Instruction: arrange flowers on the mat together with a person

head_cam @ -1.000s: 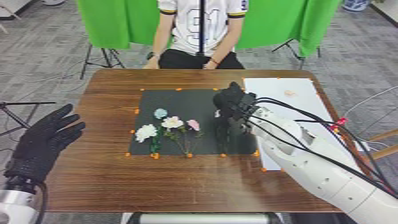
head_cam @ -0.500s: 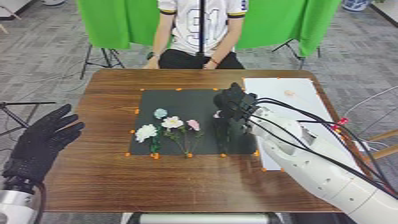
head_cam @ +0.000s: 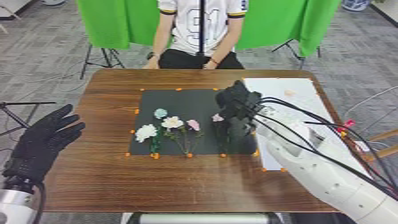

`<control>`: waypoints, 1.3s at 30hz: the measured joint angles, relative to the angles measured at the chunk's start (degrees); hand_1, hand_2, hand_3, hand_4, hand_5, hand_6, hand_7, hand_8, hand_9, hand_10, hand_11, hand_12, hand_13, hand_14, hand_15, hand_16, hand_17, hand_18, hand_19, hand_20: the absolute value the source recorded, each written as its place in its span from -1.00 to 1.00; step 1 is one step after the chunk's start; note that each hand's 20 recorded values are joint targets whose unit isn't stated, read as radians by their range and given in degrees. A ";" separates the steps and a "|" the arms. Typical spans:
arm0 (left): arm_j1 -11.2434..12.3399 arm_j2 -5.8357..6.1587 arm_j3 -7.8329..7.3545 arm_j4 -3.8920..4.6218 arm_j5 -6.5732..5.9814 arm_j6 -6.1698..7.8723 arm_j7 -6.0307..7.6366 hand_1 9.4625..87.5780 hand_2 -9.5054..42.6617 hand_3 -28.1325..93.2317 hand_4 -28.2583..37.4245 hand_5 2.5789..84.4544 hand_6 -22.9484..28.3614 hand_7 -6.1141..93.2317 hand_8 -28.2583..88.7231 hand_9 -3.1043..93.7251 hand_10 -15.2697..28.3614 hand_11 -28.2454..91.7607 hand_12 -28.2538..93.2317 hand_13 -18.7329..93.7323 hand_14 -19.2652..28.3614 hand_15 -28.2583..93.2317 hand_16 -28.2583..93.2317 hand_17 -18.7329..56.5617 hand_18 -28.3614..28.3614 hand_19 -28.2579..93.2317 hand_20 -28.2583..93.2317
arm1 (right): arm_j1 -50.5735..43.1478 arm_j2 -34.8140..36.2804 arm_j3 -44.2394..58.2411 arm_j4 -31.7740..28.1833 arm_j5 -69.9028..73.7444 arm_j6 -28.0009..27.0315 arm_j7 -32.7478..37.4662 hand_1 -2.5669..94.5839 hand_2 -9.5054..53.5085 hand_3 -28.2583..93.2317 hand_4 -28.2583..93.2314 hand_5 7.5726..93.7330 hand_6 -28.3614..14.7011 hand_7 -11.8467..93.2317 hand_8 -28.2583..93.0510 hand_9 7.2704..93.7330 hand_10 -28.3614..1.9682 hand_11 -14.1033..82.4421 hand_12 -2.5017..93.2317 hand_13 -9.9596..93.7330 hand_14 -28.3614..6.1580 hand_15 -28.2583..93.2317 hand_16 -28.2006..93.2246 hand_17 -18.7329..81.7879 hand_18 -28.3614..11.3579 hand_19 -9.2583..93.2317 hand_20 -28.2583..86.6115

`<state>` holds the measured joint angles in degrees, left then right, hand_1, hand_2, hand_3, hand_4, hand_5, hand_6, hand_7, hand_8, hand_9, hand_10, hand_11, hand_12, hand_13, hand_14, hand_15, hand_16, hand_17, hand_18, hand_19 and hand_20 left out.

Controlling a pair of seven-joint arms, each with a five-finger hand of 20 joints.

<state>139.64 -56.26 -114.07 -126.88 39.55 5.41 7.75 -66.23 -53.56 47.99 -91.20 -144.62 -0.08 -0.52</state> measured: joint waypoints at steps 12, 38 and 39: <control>0.00 -0.99 -0.35 -0.14 0.09 -0.01 0.08 -0.57 -0.61 0.63 -0.87 -0.24 0.07 -0.55 -0.65 -0.32 0.29 -0.19 -0.21 -0.23 0.46 0.01 -0.49 -0.68 0.92 0.25 -0.29 | -16.71 -0.62 26.70 -16.99 23.56 -11.76 -2.49 -0.43 -0.62 0.87 -0.91 -0.18 0.20 -0.29 -0.74 -0.13 -0.01 -0.26 -0.41 -0.04 0.03 0.08 -0.13 -0.36 -0.55 0.16 0.09; 0.24 -3.31 1.44 -0.89 -2.13 -2.12 3.64 -0.61 -0.68 0.62 -0.91 -0.26 0.06 -0.59 -0.65 -0.33 0.29 -0.22 -0.22 -0.24 0.48 -0.06 -0.50 -0.68 0.84 0.23 -0.41 | -57.01 -20.76 66.53 -27.65 79.38 -17.33 -1.66 -0.59 -0.69 0.85 -0.90 -0.25 0.10 -0.53 -0.64 -0.22 -0.12 -0.51 -0.41 -0.11 -0.10 -0.25 0.02 -0.38 -0.62 0.02 0.02; 0.15 -3.39 1.52 -0.89 -2.00 -2.12 3.60 -0.61 -0.68 0.61 -0.91 -0.26 0.06 -0.59 -0.65 -0.33 0.29 -0.22 -0.22 -0.24 0.48 -0.07 -0.50 -0.68 0.84 0.23 -0.41 | -57.06 -20.99 66.46 -27.57 78.98 -17.37 -1.66 -0.59 -0.69 0.85 -0.90 -0.25 0.10 -0.53 -0.64 -0.22 -0.12 -0.50 -0.41 -0.11 -0.10 -0.25 0.02 -0.38 -0.62 0.02 0.02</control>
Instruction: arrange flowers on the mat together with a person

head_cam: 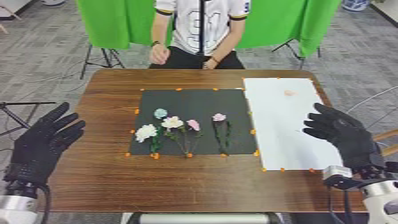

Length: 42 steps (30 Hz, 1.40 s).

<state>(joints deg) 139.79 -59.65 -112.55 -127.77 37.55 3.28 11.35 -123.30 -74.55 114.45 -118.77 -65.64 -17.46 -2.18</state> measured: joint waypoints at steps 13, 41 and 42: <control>-0.99 -0.35 1.22 0.05 0.30 0.19 -0.21 -0.61 -0.67 0.62 -0.93 -0.26 0.06 -0.58 -0.65 -0.33 0.30 -0.23 -0.22 -0.23 0.48 -0.08 -0.49 -0.68 0.83 0.22 -0.40 | -0.05 -0.96 -0.28 -0.04 -0.34 0.03 0.63 -0.57 -0.68 0.86 -0.90 -0.24 0.09 -0.52 -0.65 -0.22 -0.12 -0.48 -0.41 -0.11 -0.10 -0.22 0.02 -0.39 -0.61 0.05 0.03; -2.74 0.14 1.24 0.86 0.58 0.04 -2.15 -0.61 -0.65 0.62 -0.93 -0.25 0.06 -0.58 -0.65 -0.32 0.29 -0.22 -0.21 -0.23 0.48 -0.07 -0.49 -0.68 0.82 0.22 -0.39 | 0.93 -1.13 -4.14 0.13 -1.14 1.77 1.82 -0.56 -0.66 0.87 -0.90 -0.23 0.09 -0.50 -0.66 -0.22 -0.12 -0.47 -0.42 -0.11 -0.09 -0.19 -0.01 -0.39 -0.61 0.07 0.03; -2.60 0.13 1.12 0.83 0.58 0.04 -2.15 -0.61 -0.65 0.62 -0.93 -0.25 0.06 -0.58 -0.65 -0.32 0.29 -0.22 -0.21 -0.23 0.48 -0.07 -0.49 -0.68 0.83 0.22 -0.39 | 0.96 -1.14 -4.12 0.16 -1.15 1.57 1.90 -0.56 -0.66 0.87 -0.90 -0.23 0.09 -0.50 -0.66 -0.21 -0.12 -0.47 -0.42 -0.11 -0.09 -0.19 -0.01 -0.39 -0.61 0.07 0.03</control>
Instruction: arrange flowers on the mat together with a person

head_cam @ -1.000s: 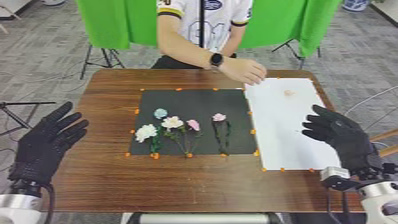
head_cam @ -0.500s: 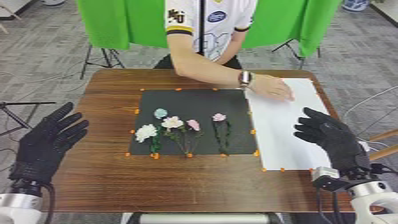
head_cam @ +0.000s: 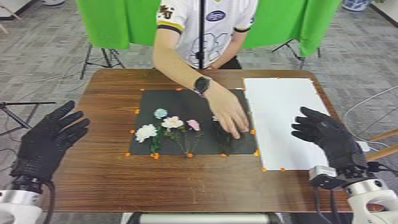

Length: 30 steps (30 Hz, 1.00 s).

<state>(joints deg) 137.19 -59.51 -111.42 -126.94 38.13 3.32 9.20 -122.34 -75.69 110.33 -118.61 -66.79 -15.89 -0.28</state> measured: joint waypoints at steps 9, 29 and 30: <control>0.25 0.00 -0.18 0.03 0.09 -0.12 -0.12 -0.61 -0.65 0.62 -0.93 -0.26 0.06 -0.58 -0.65 -0.32 0.29 -0.23 -0.21 -0.23 0.48 -0.07 -0.49 -0.69 0.83 0.22 -0.39 | -0.05 -0.08 0.63 0.01 -0.09 -0.59 0.15 -0.56 -0.67 0.87 -0.90 -0.23 0.09 -0.50 -0.66 -0.22 -0.12 -0.46 -0.42 -0.11 -0.09 -0.19 -0.01 -0.39 -0.61 0.07 0.03; 0.94 -0.44 -0.80 -0.27 0.21 -0.12 -0.16 -0.61 -0.65 0.62 -0.93 -0.25 0.06 -0.58 -0.65 -0.32 0.29 -0.22 -0.21 -0.23 0.47 -0.06 -0.49 -0.69 0.83 0.22 -0.39 | 0.43 -1.05 -0.37 0.19 0.00 -1.48 0.63 -0.56 -0.66 0.87 -0.90 -0.23 0.09 -0.50 -0.66 -0.21 -0.12 -0.46 -0.42 -0.10 -0.09 -0.18 -0.02 -0.39 -0.61 0.07 0.03; 0.97 -0.46 -0.80 -0.27 0.21 -0.12 -0.16 -0.61 -0.65 0.62 -0.93 -0.25 0.06 -0.58 -0.65 -0.32 0.29 -0.22 -0.21 -0.23 0.47 -0.06 -0.49 -0.69 0.83 0.22 -0.39 | 0.58 -1.12 -0.56 0.26 -0.02 -1.48 0.62 -0.56 -0.66 0.87 -0.90 -0.23 0.09 -0.50 -0.66 -0.21 -0.12 -0.46 -0.42 -0.10 -0.09 -0.18 -0.02 -0.39 -0.61 0.07 0.03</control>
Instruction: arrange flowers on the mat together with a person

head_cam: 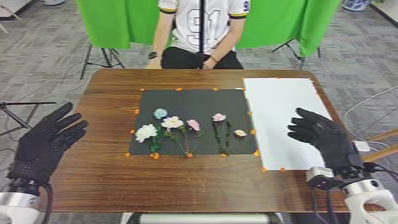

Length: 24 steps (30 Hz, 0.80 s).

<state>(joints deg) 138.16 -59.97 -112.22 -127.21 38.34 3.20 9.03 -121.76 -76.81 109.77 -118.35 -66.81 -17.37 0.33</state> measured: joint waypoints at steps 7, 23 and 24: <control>-0.93 0.07 0.49 0.27 0.00 -0.02 0.02 -0.61 -0.65 0.62 -0.93 -0.25 0.06 -0.58 -0.65 -0.32 0.29 -0.22 -0.21 -0.23 0.48 -0.06 -0.49 -0.69 0.83 0.22 -0.39 | 0.64 -0.37 -0.35 0.06 -0.04 -0.01 -0.26 -0.56 -0.66 0.87 -0.90 -0.23 0.09 -0.49 -0.66 -0.21 -0.12 -0.46 -0.42 -0.10 -0.09 -0.18 -0.02 -0.39 -0.61 0.07 0.03; -1.50 0.49 0.75 0.45 -0.03 -0.02 -0.03 -0.61 -0.65 0.63 -0.93 -0.25 0.06 -0.58 -0.65 -0.32 0.29 -0.22 -0.21 -0.23 0.47 -0.06 -0.49 -0.69 0.83 0.22 -0.39 | 0.77 -1.71 -1.89 0.08 0.01 2.19 -2.13 -0.55 -0.68 0.89 -0.90 -0.20 0.09 -0.48 -0.67 -0.19 -0.12 -0.43 -0.42 -0.08 -0.08 -0.13 -0.03 -0.38 -0.61 0.09 0.04; -1.51 0.51 0.75 0.48 -0.03 -0.04 -0.03 -0.61 -0.65 0.62 -0.93 -0.25 0.06 -0.58 -0.65 -0.32 0.29 -0.22 -0.21 -0.23 0.47 -0.06 -0.49 -0.69 0.83 0.22 -0.39 | 0.76 -1.71 -1.87 0.06 0.01 1.98 -2.08 -0.55 -0.67 0.89 -0.90 -0.20 0.09 -0.48 -0.67 -0.19 -0.12 -0.43 -0.42 -0.08 -0.08 -0.13 -0.03 -0.38 -0.61 0.09 0.04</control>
<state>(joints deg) 136.66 -59.45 -111.47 -126.73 38.31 3.16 9.00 -121.00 -78.52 107.90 -118.29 -66.79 -15.39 -1.75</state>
